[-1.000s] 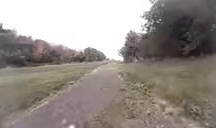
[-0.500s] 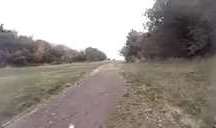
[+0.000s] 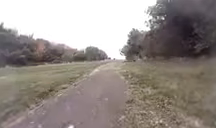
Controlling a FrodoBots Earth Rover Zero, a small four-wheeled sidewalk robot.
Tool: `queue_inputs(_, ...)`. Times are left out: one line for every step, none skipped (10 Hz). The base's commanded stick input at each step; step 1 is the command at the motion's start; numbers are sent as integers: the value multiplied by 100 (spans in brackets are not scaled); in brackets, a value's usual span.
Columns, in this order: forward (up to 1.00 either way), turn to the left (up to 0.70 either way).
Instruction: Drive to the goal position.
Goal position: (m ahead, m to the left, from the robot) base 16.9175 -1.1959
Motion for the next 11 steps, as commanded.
queue_inputs(60, 0)
queue_inputs(60, 0)
queue_inputs(60, 0)
queue_inputs(60, 0)
queue_inputs(60, 0)
queue_inputs(60, 0)
queue_inputs(60, 0)
queue_inputs(60, 0)
queue_inputs(60, 0)
queue_inputs(60, -1)
queue_inputs(60, -6)
